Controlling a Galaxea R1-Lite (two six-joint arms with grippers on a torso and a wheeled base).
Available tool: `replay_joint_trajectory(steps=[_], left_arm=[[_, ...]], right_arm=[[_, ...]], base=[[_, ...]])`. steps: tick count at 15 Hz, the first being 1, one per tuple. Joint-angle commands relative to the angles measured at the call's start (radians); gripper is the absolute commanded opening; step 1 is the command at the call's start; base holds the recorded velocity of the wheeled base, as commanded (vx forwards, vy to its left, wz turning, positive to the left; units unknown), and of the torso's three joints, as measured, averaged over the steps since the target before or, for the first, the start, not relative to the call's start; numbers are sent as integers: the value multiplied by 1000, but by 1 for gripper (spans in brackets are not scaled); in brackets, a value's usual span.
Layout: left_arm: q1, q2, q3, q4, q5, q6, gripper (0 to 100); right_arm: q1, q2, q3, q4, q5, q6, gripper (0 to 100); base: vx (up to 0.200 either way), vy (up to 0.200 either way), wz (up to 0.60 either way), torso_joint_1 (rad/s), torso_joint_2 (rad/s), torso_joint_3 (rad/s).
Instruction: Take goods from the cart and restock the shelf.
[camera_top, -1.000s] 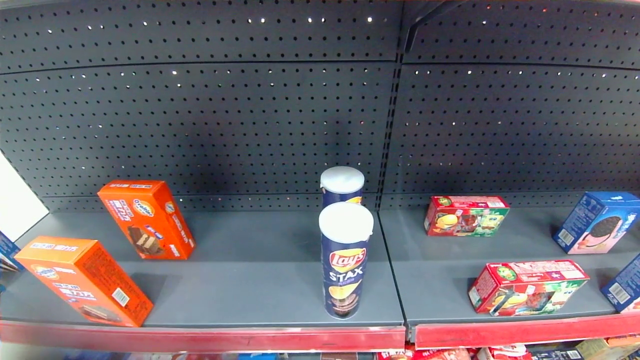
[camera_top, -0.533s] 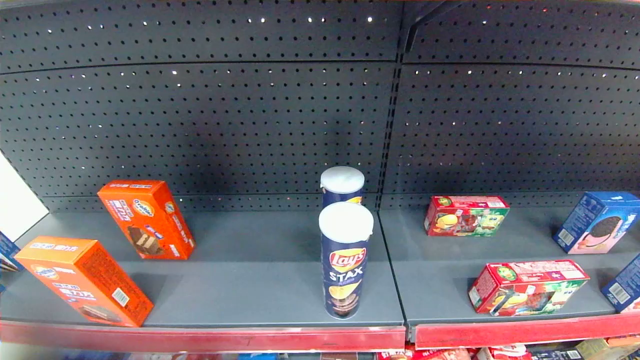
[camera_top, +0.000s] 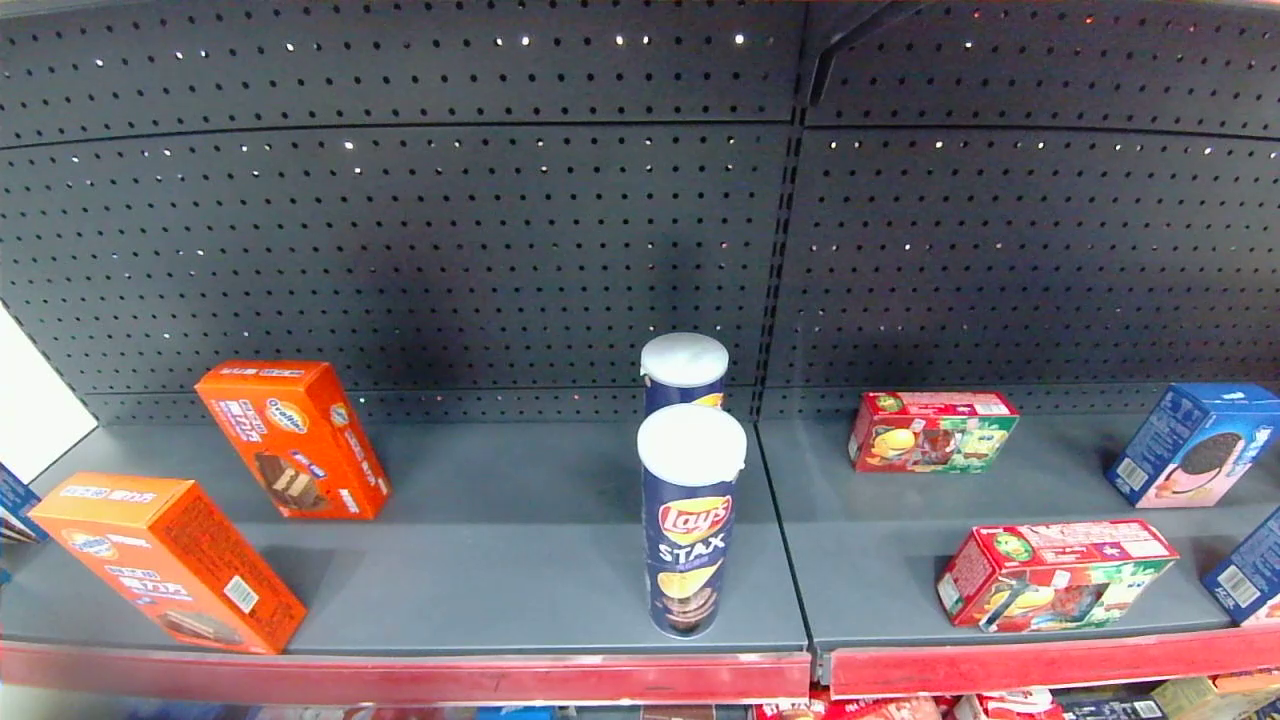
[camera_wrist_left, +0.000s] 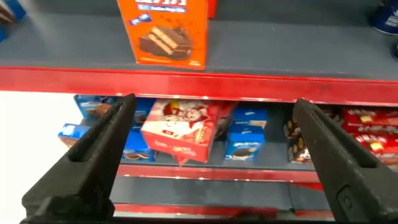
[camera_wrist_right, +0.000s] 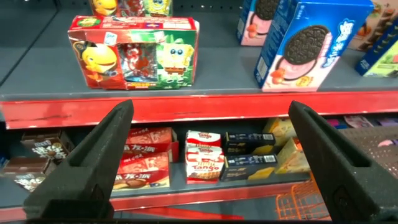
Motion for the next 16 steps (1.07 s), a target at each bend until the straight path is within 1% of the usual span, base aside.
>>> replay_joint_trajectory(steps=[1, 2, 4, 6, 7, 8, 9, 10, 16], left_arm=[[0, 5, 3, -5, 0, 0, 100], [0, 5, 9, -16, 7, 0, 100], [0, 5, 15, -32, 4, 2, 100], [0, 5, 31, -56, -9, 2, 100], [0, 5, 55, -108, -55, 3, 100], [0, 5, 72, -150, -97, 19, 100], [0, 5, 75, -160, -124, 37, 100], [0, 5, 75, -159, -135, 42, 100], [-1, 7, 75, -159, -135, 42, 100]], right_arm=[[1, 0, 0, -1, -1, 1, 100], [1, 0, 0, -1, -6, -7, 100], [1, 0, 0, -1, 5, -10, 100], [1, 2, 0, -1, 6, -7, 100], [1, 0, 0, 0, 15, -6, 100], [2, 2, 0, 0, 51, -6, 100], [1, 2, 0, 0, 88, -9, 100], [2, 2, 0, 0, 115, -16, 100], [1, 2, 0, -1, 124, -24, 100]], base=[[0, 0, 0, 0, 0, 0], [0, 0, 0, 0, 0, 0], [0, 0, 0, 0, 0, 0], [0, 0, 0, 0, 0, 0], [0, 0, 0, 0, 0, 0], [0, 0, 0, 0, 0, 0], [0, 0, 0, 0, 0, 0], [0, 0, 0, 0, 0, 0], [0, 0, 0, 0, 0, 0]])
